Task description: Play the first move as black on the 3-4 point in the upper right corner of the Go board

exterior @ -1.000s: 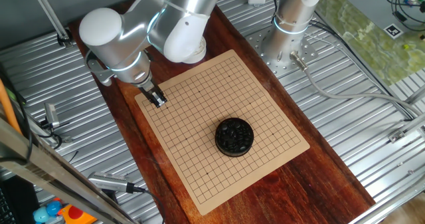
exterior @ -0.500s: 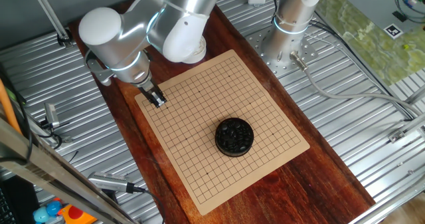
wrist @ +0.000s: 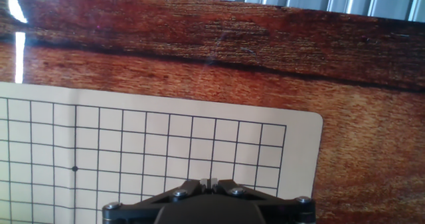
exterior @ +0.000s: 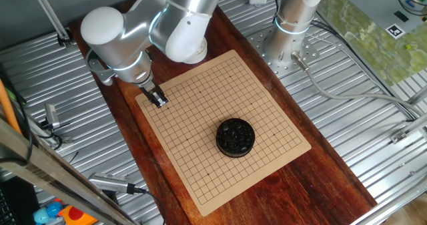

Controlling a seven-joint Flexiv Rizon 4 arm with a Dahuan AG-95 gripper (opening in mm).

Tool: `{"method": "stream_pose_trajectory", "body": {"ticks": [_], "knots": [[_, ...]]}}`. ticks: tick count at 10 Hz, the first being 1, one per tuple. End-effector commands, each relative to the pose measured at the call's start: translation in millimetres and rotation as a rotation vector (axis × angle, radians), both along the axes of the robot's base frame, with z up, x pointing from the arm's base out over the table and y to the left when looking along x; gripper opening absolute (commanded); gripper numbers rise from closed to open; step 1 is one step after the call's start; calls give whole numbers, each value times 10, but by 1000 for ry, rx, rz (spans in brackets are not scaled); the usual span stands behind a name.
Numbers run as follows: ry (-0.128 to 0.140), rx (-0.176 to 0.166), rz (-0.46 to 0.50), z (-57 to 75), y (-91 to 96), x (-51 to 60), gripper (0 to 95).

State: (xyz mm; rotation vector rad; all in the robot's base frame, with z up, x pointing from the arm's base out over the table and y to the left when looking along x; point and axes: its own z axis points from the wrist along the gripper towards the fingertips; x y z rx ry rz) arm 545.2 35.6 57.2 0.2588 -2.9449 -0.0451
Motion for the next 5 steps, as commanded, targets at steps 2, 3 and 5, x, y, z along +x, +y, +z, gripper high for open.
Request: {"method": "stream_pose_trajectory", "body": {"ticks": [2, 3, 5], "knots": [[0, -1, 10, 1, 3, 2, 0], [-2, 5, 23, 1, 3, 2, 0], [-6, 15, 70, 1, 3, 2, 0]]}}
